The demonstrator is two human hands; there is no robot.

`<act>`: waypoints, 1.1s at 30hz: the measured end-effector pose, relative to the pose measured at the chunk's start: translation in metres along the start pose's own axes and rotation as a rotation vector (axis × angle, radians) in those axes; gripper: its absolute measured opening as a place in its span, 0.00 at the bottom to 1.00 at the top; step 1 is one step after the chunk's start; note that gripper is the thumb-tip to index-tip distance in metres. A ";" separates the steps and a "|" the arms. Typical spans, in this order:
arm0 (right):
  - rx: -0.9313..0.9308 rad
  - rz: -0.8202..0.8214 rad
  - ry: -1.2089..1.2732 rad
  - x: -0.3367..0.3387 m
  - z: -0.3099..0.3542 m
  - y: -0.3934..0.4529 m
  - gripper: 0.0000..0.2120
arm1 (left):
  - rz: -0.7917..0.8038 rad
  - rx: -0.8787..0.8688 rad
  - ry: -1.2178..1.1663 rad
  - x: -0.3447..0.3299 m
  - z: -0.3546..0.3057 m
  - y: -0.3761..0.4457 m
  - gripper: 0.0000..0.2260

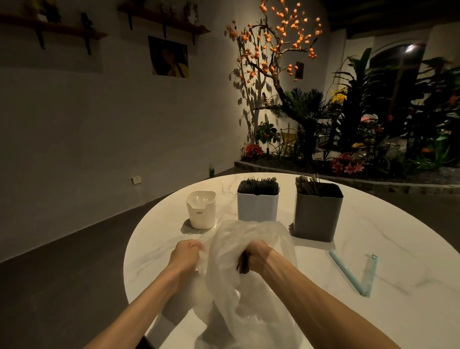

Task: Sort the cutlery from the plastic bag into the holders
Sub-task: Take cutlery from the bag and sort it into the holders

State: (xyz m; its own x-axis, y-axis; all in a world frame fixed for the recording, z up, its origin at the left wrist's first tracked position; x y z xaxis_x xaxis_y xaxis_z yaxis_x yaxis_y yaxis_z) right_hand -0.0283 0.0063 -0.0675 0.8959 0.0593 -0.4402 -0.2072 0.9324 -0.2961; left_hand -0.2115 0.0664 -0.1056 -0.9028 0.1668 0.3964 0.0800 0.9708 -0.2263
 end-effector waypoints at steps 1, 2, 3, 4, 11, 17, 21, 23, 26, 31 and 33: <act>0.011 0.005 0.045 -0.001 0.000 0.003 0.18 | -0.002 0.012 0.030 0.002 0.004 0.004 0.14; 0.004 -0.001 0.070 0.001 0.001 0.007 0.17 | -0.009 0.017 0.061 0.004 0.005 0.007 0.15; -0.004 -0.009 0.117 0.005 -0.002 0.009 0.17 | -0.023 0.012 0.069 0.007 0.004 0.007 0.16; -0.025 -0.016 0.116 0.010 -0.005 0.012 0.17 | -0.041 0.007 0.062 0.011 0.002 0.008 0.15; -0.447 0.300 -0.142 -0.002 -0.039 -0.004 0.11 | -0.144 0.180 0.090 0.037 0.002 0.010 0.17; -0.395 0.622 -0.410 0.003 0.000 -0.071 0.09 | -0.142 0.178 0.588 0.049 -0.010 0.004 0.12; -0.281 0.571 -0.359 0.039 0.044 -0.080 0.10 | -0.244 -0.264 0.657 0.040 -0.068 -0.009 0.16; -0.227 0.575 -0.301 0.046 0.060 -0.084 0.08 | -0.059 -0.468 0.524 0.010 -0.083 -0.011 0.19; -0.147 0.599 -0.266 0.037 0.080 -0.093 0.05 | 0.259 -0.323 0.581 -0.059 -0.049 0.009 0.34; 0.023 0.386 -0.300 0.043 0.115 -0.083 0.04 | 0.346 -0.161 1.073 -0.122 0.011 0.011 0.42; 0.068 0.315 -0.332 0.043 0.121 -0.076 0.05 | 0.293 -0.152 1.099 -0.129 0.015 0.001 0.44</act>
State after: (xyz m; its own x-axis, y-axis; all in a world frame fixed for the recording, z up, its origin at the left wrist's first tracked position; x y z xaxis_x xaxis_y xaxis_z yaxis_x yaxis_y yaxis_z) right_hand 0.0738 -0.0183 0.0388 0.8730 0.4444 -0.2008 -0.4734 0.8712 -0.1299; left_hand -0.1009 0.0428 -0.1703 0.0095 0.3777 0.9259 0.3440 0.8681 -0.3577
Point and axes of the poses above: each hand's wrist, its own y-axis towards the middle knuckle, its own x-axis out of the back of the hand, z = x × y, the point moved 10 cm from there along y, towards the middle knuckle, and after that the axes turned 12 degrees about z, right-handed, at the moved point
